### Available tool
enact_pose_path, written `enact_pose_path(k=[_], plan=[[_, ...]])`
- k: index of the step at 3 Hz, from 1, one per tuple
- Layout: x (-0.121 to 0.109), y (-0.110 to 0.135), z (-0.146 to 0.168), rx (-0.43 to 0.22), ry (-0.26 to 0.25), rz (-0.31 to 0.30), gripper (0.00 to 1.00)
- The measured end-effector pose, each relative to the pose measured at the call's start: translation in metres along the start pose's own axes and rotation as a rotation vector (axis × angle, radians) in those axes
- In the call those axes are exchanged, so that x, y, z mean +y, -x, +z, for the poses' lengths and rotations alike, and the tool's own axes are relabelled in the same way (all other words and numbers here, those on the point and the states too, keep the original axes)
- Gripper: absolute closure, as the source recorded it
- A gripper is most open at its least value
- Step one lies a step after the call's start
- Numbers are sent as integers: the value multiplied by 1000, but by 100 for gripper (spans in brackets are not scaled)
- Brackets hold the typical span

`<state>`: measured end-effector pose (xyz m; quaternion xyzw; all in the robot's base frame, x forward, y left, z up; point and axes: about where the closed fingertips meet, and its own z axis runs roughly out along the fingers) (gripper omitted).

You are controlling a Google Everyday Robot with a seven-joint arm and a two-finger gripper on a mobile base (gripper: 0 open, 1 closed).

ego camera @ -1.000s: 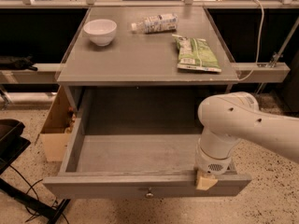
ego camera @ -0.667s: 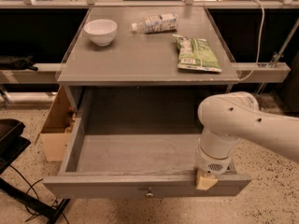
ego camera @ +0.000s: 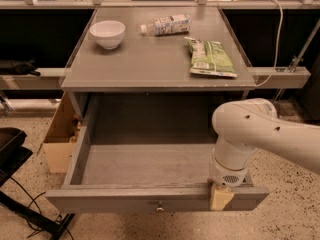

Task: Open top drawer

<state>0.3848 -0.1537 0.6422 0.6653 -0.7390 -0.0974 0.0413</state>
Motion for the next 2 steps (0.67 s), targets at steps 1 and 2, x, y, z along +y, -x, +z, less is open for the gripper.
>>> enact_pose_path(k=[1, 2], plan=[[0, 0, 0, 0, 0, 0, 0], [0, 0, 0, 0, 0, 0, 0]])
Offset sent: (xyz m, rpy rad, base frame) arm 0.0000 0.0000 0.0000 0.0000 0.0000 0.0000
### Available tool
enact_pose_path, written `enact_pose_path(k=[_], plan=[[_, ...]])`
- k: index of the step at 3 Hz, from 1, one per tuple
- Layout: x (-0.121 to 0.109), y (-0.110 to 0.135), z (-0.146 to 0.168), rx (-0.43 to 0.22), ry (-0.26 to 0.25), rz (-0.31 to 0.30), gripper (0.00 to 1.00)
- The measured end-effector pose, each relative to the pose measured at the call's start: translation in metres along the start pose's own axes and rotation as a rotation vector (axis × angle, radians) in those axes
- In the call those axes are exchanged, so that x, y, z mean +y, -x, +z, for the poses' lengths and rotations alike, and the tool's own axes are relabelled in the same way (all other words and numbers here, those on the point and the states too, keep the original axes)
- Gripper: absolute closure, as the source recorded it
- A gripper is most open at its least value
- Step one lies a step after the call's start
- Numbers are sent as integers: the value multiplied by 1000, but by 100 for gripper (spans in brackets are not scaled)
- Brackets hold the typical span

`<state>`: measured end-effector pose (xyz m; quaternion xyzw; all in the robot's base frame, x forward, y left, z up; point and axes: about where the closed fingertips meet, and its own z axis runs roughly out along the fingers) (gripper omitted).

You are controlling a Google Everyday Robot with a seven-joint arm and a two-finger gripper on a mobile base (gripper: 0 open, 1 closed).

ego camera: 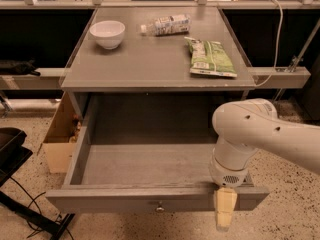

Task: Open top drawer

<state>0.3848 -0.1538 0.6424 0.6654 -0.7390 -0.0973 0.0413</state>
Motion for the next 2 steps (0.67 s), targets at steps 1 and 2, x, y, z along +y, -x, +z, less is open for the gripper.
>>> enact_pose_path(k=[1, 2], plan=[[12, -7, -48, 0, -29, -8, 0], [37, -12, -136, 17, -93, -50, 0]])
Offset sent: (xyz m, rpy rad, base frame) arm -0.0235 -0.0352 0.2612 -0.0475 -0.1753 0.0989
